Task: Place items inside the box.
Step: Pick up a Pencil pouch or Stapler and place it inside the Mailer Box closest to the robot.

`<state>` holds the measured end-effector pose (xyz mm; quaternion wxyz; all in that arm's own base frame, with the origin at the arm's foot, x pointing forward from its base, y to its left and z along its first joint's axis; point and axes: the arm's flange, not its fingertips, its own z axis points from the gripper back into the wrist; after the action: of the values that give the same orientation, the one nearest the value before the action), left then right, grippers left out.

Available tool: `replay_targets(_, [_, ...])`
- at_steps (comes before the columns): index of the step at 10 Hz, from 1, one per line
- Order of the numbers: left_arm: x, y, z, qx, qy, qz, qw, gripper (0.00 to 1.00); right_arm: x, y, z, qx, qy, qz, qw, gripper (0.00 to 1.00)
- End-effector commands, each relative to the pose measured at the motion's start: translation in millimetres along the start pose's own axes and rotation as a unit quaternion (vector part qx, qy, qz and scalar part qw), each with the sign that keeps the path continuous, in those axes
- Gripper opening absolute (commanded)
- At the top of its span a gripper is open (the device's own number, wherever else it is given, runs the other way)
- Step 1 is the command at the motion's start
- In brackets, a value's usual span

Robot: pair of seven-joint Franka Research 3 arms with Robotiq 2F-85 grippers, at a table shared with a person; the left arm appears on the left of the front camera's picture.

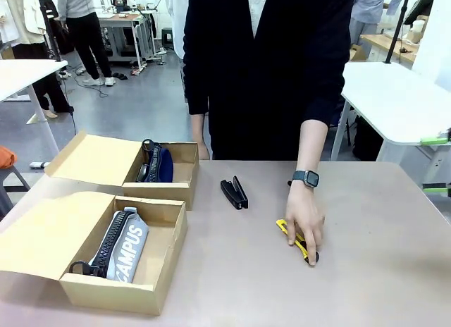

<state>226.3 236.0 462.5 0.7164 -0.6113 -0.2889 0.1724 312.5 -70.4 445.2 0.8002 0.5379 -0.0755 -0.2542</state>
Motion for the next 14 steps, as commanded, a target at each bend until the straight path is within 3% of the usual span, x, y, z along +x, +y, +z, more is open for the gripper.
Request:
replay_targets(1, [-1,-2,0,-0.007,-0.001,-0.008,1.0,1.0,-23,38,-63,-0.16,-0.005,0.05,0.986,1.0])
replay_targets(2, [-1,-2,0,-0.007,-0.001,-0.008,1.0,1.0,-10,31,-40,-0.109,-0.001,0.041,0.993,1.0])
replay_targets(4, [-1,-2,0,-0.007,-0.001,-0.008,1.0,1.0,-18,-11,19,-0.117,-0.033,0.009,0.993,1.0])
replay_targets(6, [-1,-2,0,-0.007,-0.001,-0.008,1.0,1.0,-42,-25,26,-0.127,-0.047,0.05,0.989,1.0])
replay_targets(7, [-1,-2,0,-0.007,-0.001,-0.008,1.0,1.0,-3,3,10,-0.127,-0.038,0.021,0.991,1.0])
replay_targets(8, [-1,-2,0,-0.007,-0.001,-0.008,1.0,1.0,-3,3,10,-0.127,-0.038,0.021,0.991,1.0])
replay_targets(9, [-1,-2,0,-0.007,-0.001,-0.008,1.0,1.0,-4,-3,35,-0.124,-0.05,0.026,0.991,1.0])
replay_targets(11, [-1,-2,0,-0.007,-0.001,-0.008,1.0,1.0,-7,37,-15,-0.166,-0.02,0.081,0.983,1.0])
replay_targets(12, [-1,-2,0,-0.007,-0.001,-0.008,1.0,1.0,-20,72,-75,-0.205,0.015,0.148,0.967,1.0])
replay_targets(14, [-1,-2,0,-0.007,-0.001,-0.008,1.0,1.0,-43,103,-171,-0.251,0.099,0.239,0.933,1.0])
